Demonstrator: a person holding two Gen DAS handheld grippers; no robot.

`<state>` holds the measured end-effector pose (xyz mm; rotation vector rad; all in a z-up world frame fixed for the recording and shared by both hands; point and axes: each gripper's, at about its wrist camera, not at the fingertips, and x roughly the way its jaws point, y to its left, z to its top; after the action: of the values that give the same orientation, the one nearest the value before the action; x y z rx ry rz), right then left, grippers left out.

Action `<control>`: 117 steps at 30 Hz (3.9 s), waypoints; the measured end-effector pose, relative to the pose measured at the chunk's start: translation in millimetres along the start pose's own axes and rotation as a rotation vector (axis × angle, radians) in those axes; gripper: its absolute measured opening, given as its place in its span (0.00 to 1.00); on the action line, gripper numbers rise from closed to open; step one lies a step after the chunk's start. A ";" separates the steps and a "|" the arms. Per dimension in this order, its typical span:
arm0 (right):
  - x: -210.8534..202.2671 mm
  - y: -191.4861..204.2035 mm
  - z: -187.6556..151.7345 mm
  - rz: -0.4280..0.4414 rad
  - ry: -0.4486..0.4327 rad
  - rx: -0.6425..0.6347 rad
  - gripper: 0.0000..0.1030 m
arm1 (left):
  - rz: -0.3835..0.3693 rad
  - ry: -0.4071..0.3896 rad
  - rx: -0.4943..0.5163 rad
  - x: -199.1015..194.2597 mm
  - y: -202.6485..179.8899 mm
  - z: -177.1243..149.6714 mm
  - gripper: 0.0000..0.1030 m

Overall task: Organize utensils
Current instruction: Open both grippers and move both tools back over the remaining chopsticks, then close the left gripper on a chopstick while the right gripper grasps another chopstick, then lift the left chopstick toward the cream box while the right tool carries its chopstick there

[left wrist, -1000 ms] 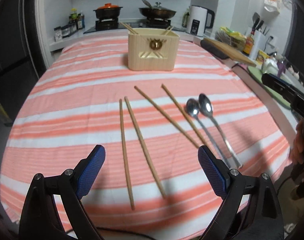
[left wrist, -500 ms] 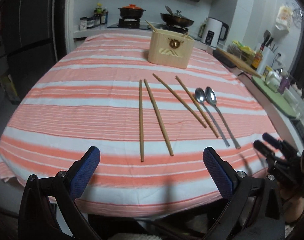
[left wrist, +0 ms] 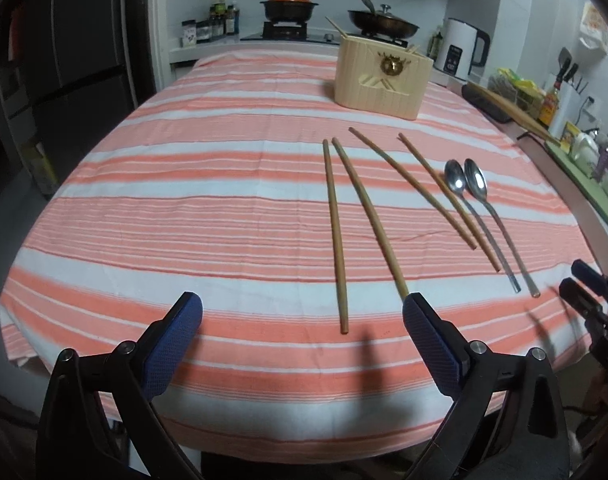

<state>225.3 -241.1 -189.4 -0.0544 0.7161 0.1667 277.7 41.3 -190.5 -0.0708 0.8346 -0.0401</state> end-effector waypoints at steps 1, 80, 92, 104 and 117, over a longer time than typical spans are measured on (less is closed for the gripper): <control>1.4 2.5 0.9 0.008 0.001 -0.005 0.56 | 0.001 0.004 0.002 2.7 -0.3 -0.2 0.94; -4.8 26.7 92.1 0.033 -0.209 -0.068 0.05 | -0.080 -0.284 -0.013 -70.6 14.7 47.5 0.02; -20.3 19.2 128.2 0.055 -0.278 -0.064 0.05 | -0.109 -0.331 -0.005 -93.0 18.3 78.5 0.02; -39.7 19.3 156.8 0.100 -0.321 -0.062 0.05 | -0.136 -0.347 0.014 -113.4 17.9 101.2 0.02; -56.2 13.7 186.1 0.153 -0.324 -0.053 0.05 | -0.170 -0.320 0.041 -124.1 5.0 124.4 0.02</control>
<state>302.0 -215.3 -12.1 -0.0224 0.3921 0.3333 286.8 60.0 -16.0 -0.1066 0.5059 -0.2006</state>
